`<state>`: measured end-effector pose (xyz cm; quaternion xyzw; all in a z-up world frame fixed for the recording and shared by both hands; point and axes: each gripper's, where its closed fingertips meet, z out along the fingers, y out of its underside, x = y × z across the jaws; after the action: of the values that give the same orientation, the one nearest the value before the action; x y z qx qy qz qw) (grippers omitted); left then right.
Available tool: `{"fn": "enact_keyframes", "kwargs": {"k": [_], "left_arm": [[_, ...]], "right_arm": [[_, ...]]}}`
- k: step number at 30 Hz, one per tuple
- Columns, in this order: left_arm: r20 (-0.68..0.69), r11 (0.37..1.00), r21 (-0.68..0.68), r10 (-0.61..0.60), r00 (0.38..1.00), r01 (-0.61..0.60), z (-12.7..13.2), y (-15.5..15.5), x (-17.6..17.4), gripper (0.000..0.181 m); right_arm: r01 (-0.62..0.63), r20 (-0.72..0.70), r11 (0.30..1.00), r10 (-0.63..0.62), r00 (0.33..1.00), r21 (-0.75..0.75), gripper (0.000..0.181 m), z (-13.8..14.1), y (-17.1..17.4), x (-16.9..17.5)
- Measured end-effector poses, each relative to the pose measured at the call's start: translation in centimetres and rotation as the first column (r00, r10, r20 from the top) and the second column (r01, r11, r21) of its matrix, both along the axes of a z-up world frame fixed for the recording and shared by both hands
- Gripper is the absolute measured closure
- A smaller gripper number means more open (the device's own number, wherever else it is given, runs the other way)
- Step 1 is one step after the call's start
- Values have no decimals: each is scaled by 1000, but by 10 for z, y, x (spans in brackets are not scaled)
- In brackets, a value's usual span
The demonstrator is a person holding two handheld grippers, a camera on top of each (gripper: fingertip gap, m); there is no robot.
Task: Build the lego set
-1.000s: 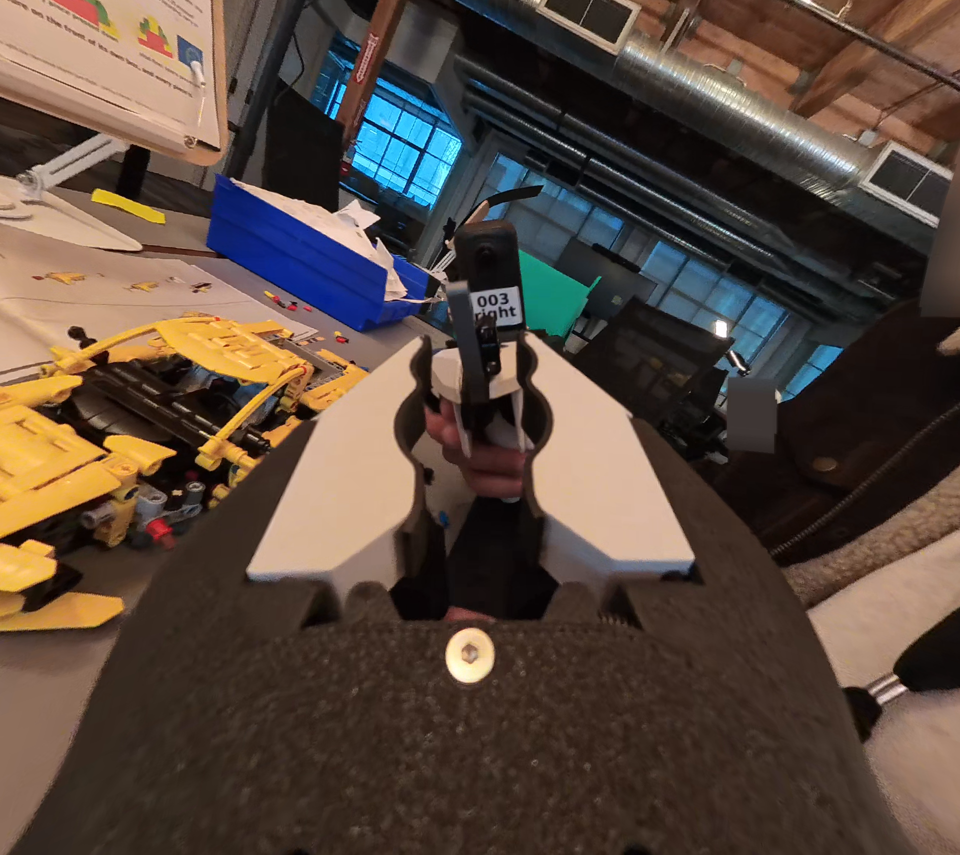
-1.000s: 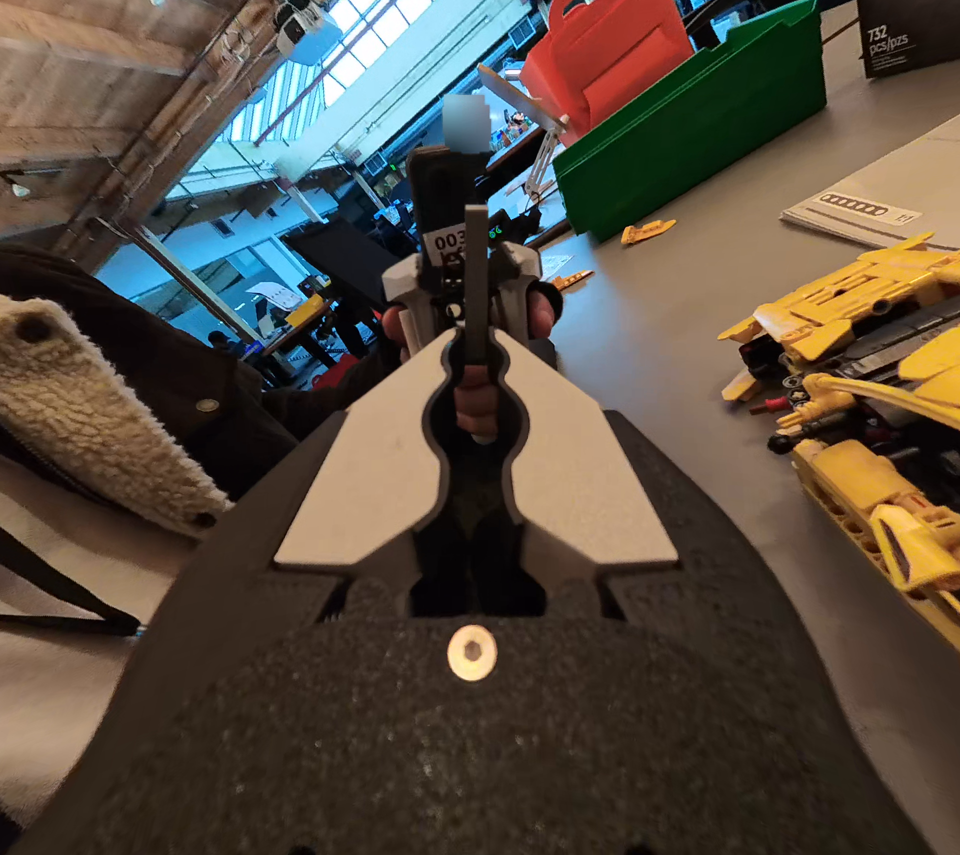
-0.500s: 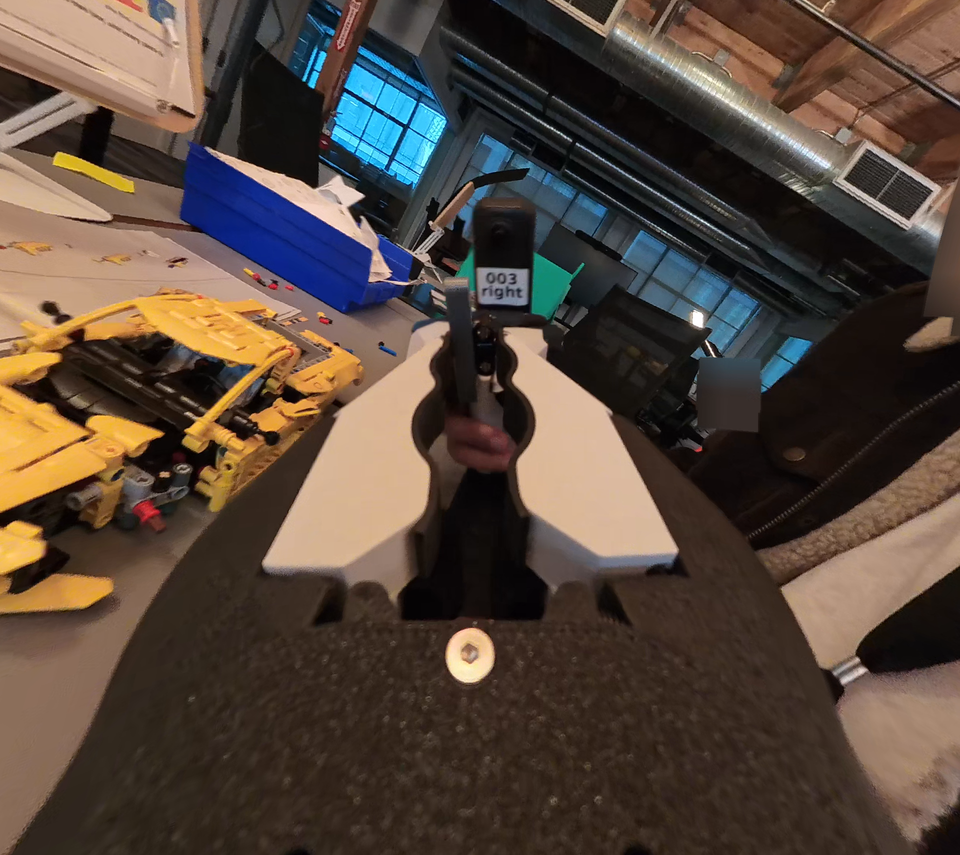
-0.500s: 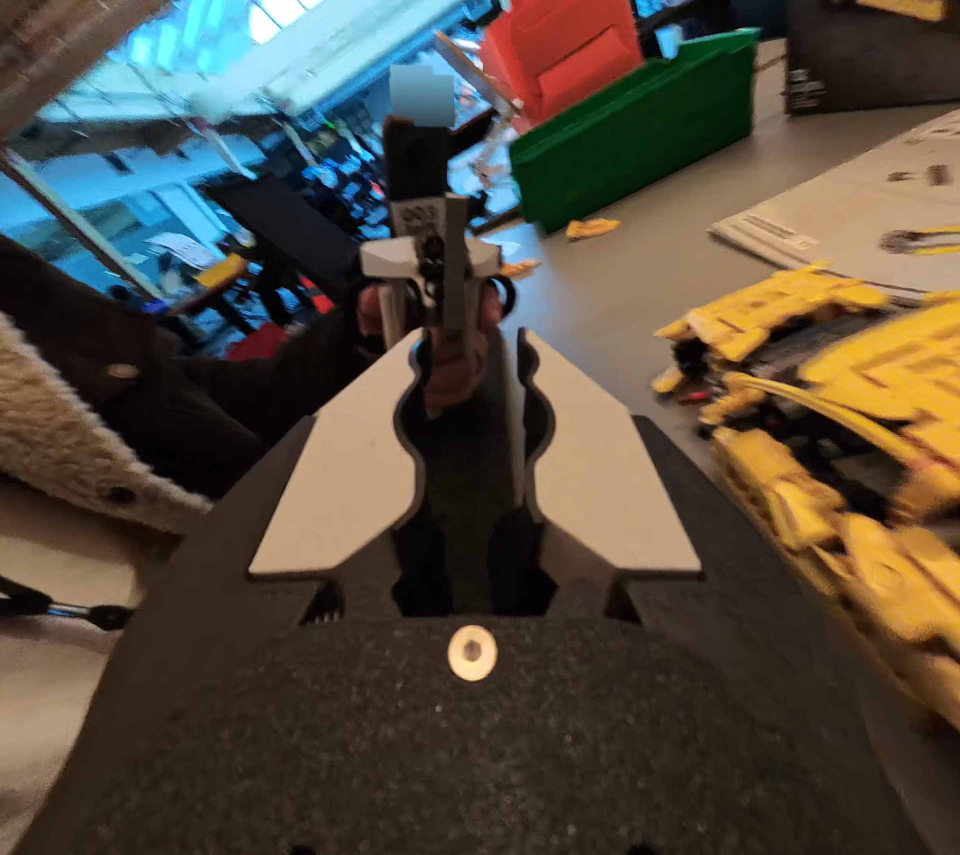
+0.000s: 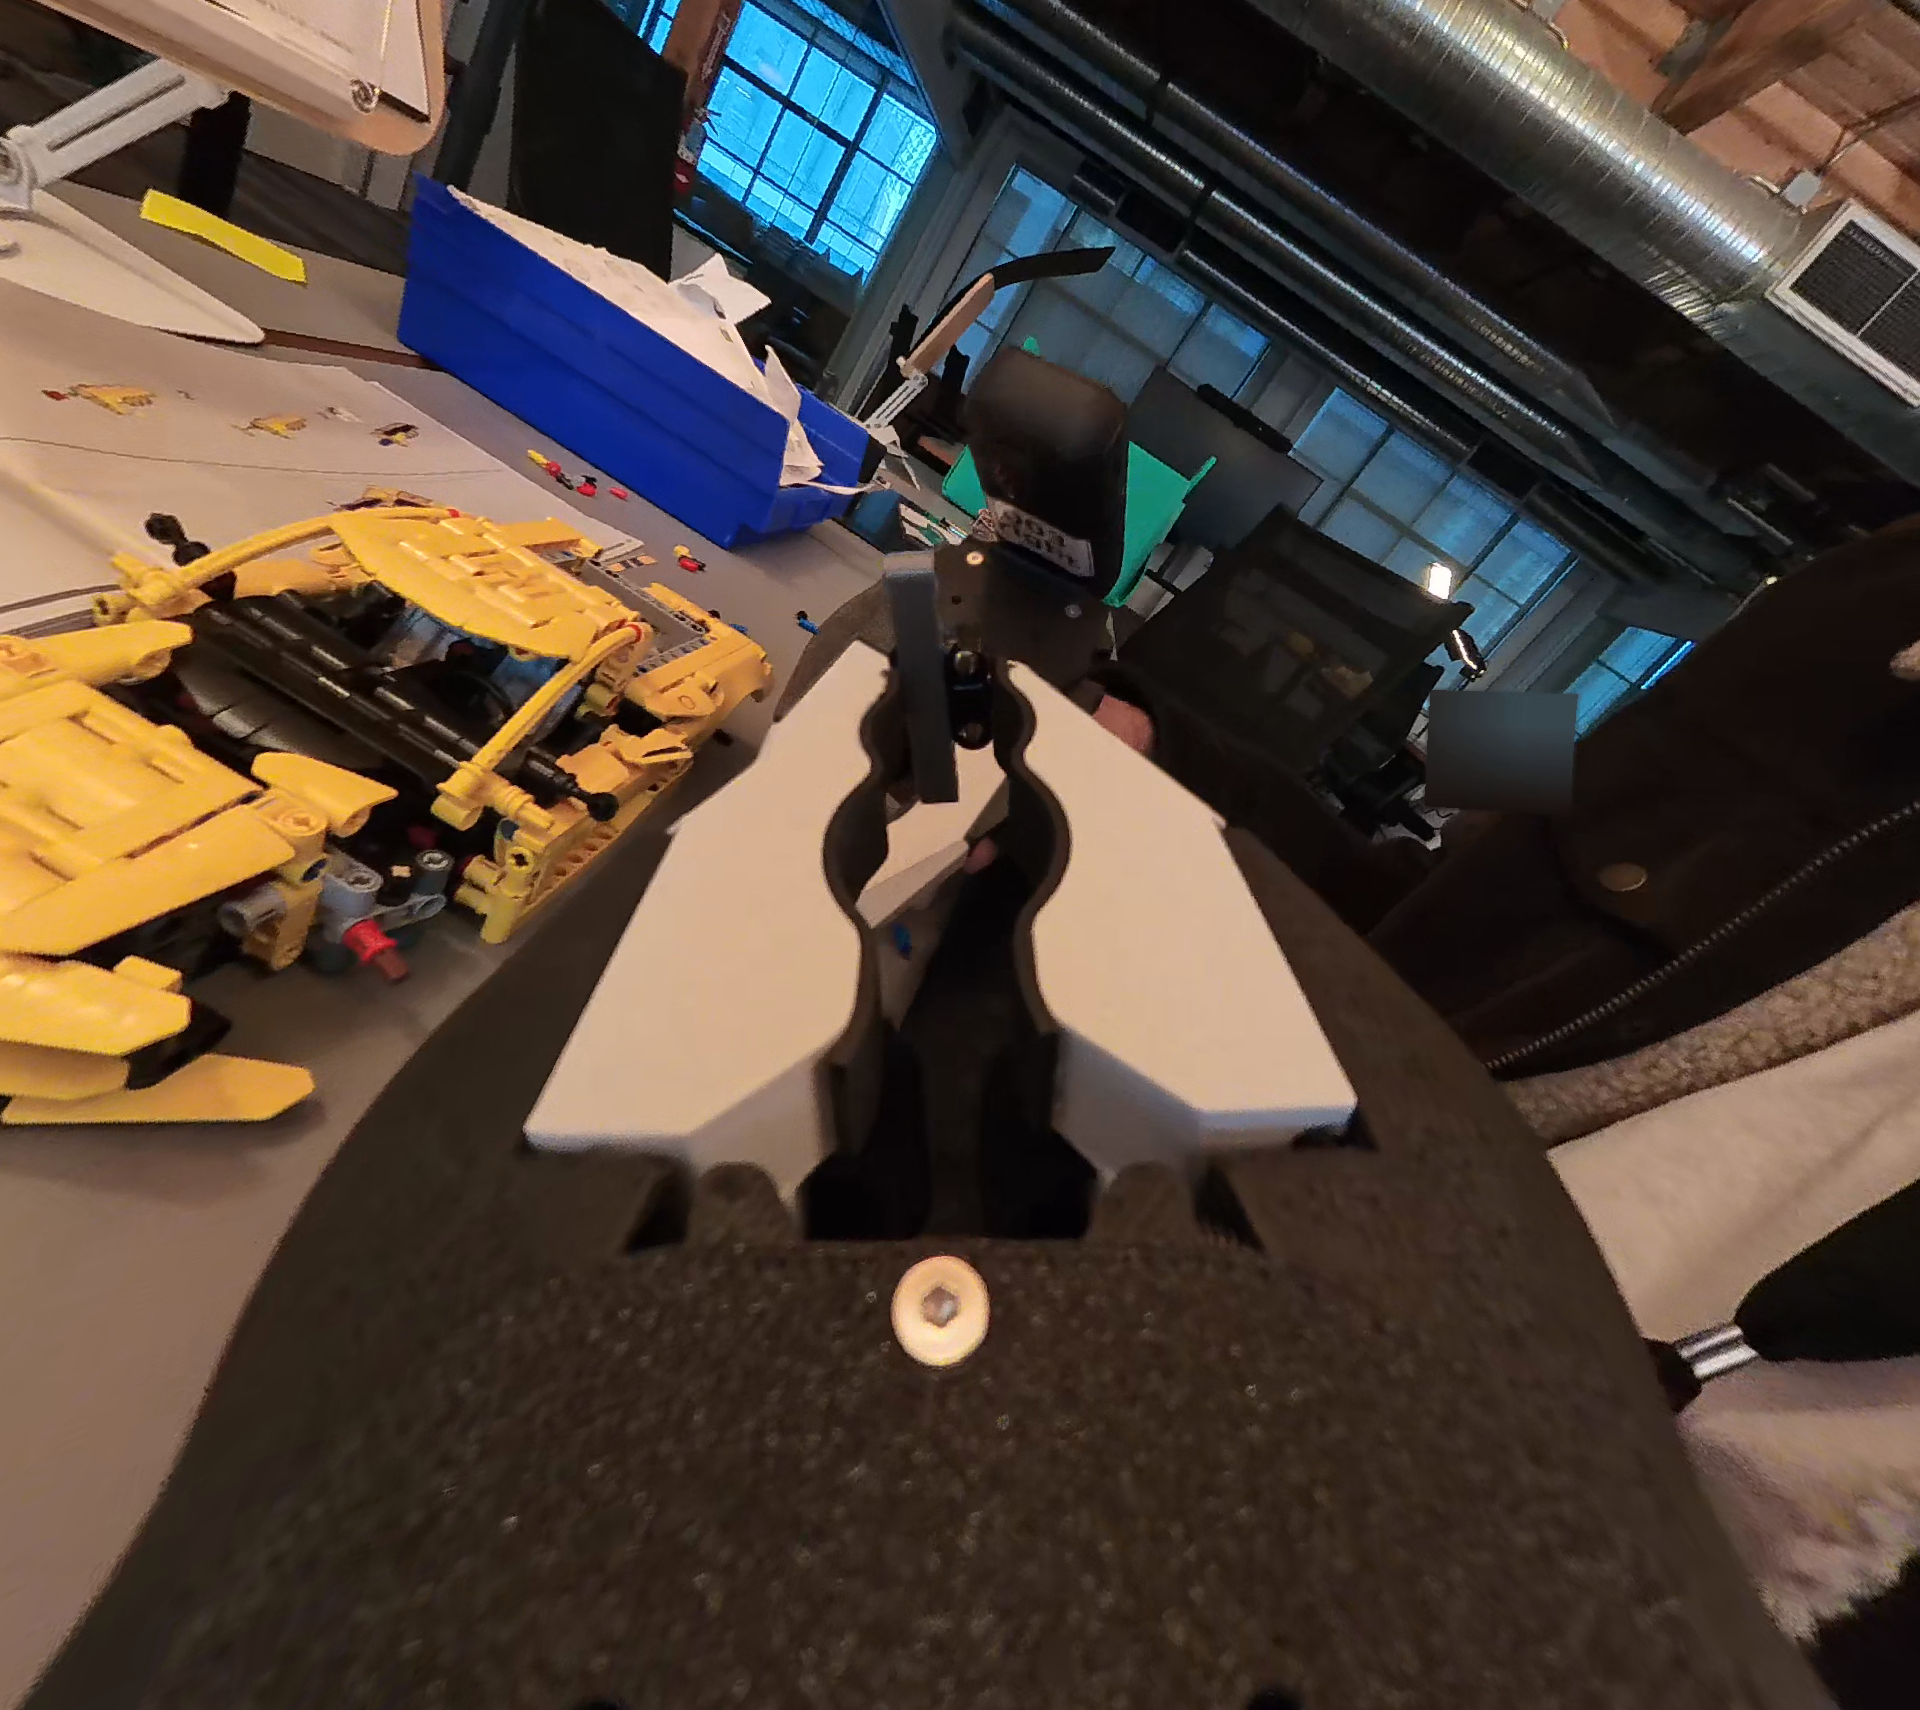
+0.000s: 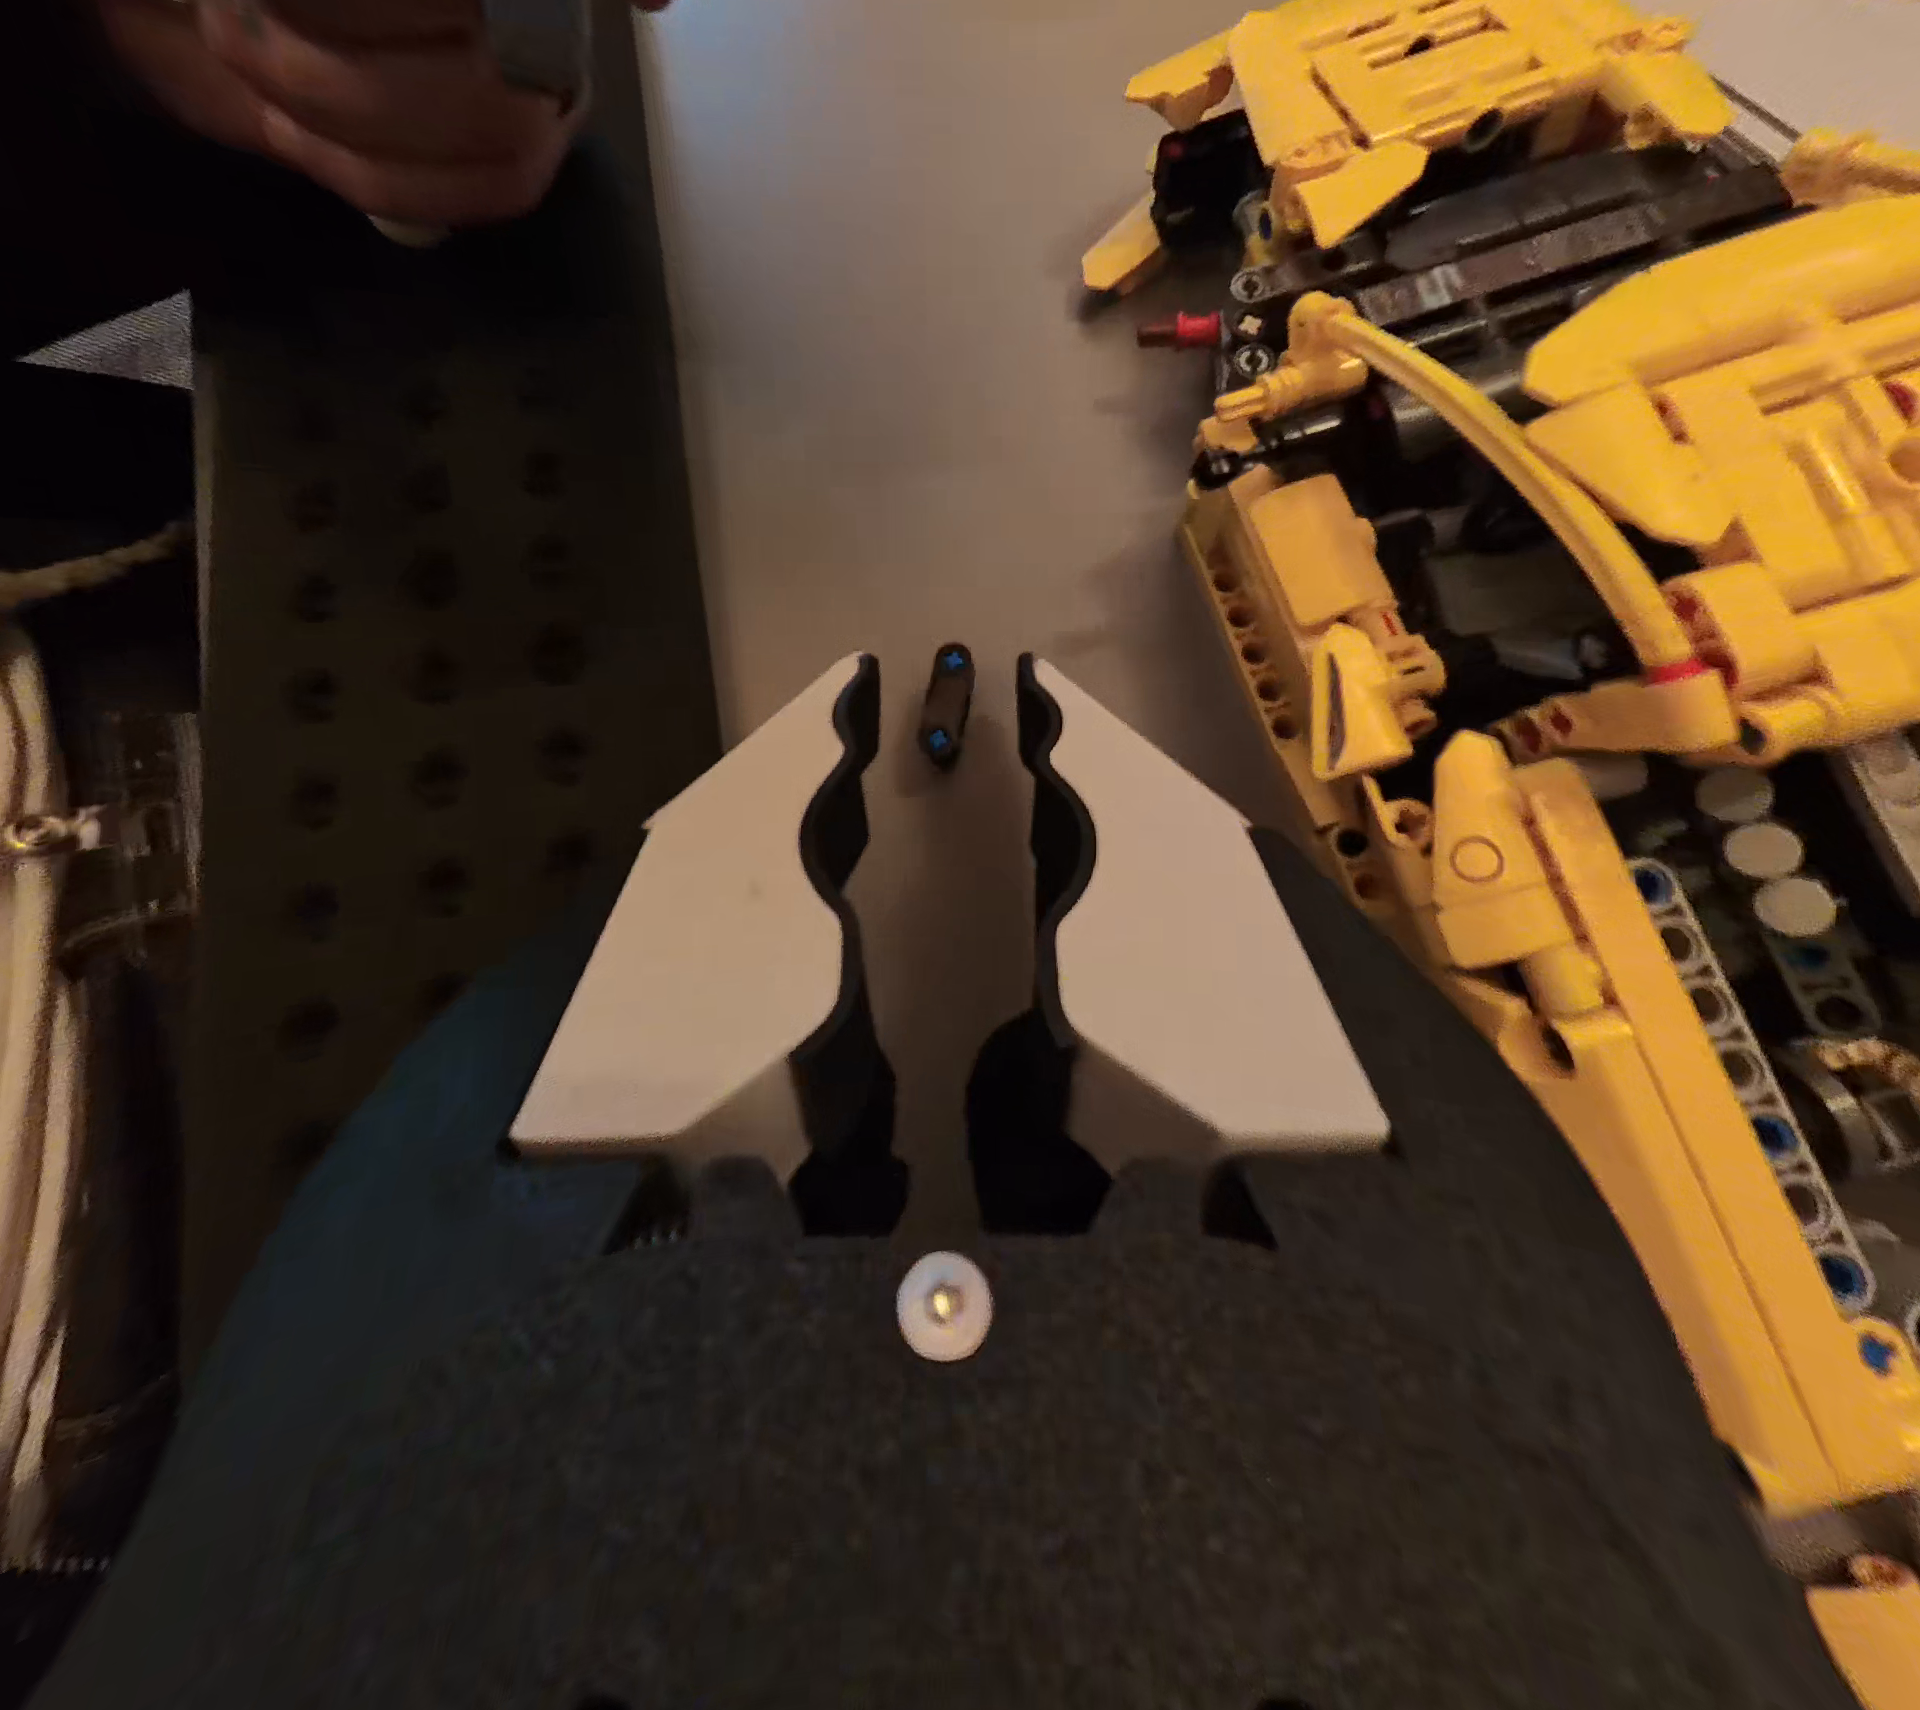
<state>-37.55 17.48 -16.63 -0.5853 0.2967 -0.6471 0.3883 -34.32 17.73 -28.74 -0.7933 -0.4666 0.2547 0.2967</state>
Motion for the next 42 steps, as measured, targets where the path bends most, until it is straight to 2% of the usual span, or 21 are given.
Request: {"fn": "enact_keyframes", "kwargs": {"k": [2,3,5,6,7,8,9,11,12,16,23,32,36,42], "left_arm": [[1,1000,-7,1,1000,-1,0,1,0,165],[6,1000,-10,0,1000,0,1,1,-1,165],[12,1000,-14,4,1000,-3,1,2,-2,165],[20,1000,-15,-2,1000,2,3,1,-2,165],[32,1000,-12,-11,999,11,5,-1,-3,165],[45,1000,-7,-18,999,18,7,-2,-4,165],[55,1000,3,-26,998,26,9,-5,-4,165],[64,999,29,-47,997,45,12,-11,-2,165],[64,998,38,-55,996,53,13,-13,-1,165],[100,997,13,-76,992,75,17,-15,-2,166],[122,996,-39,-70,990,75,16,-11,-2,166],[98,992,-98,-72,993,82,8,-7,1,166],[77,995,-51,-81,994,85,8,-12,2,167],[-12,997,-32,-68,998,67,-4,-13,8,167]], "right_arm": [[2,40,1000,-1,999,-12,162,-8,2,-2],[1,72,1000,1,997,-26,173,-14,2,-1],[7,59,999,-5,998,-35,173,-12,2,-1],[-1,-8,999,1,1000,-45,174,-1,0,-5],[12,-134,999,-18,991,-42,174,21,1,-11],[33,-284,998,-45,958,-47,174,48,3,-16],[67,-439,996,-89,894,-64,174,77,6,-17],[20,-714,992,-104,693,-125,174,126,0,-21],[-1,-777,991,-103,621,-132,174,137,-3,-21],[-48,-827,985,-112,550,-166,174,139,-9,-35],[-67,-849,981,-123,514,-183,174,141,-10,-43],[-18,-810,987,-121,574,-160,174,131,-5,-43],[-105,-817,975,-101,568,-194,174,132,-12,-43],[-91,-745,977,-84,661,-191,174,119,-13,-37]]}}
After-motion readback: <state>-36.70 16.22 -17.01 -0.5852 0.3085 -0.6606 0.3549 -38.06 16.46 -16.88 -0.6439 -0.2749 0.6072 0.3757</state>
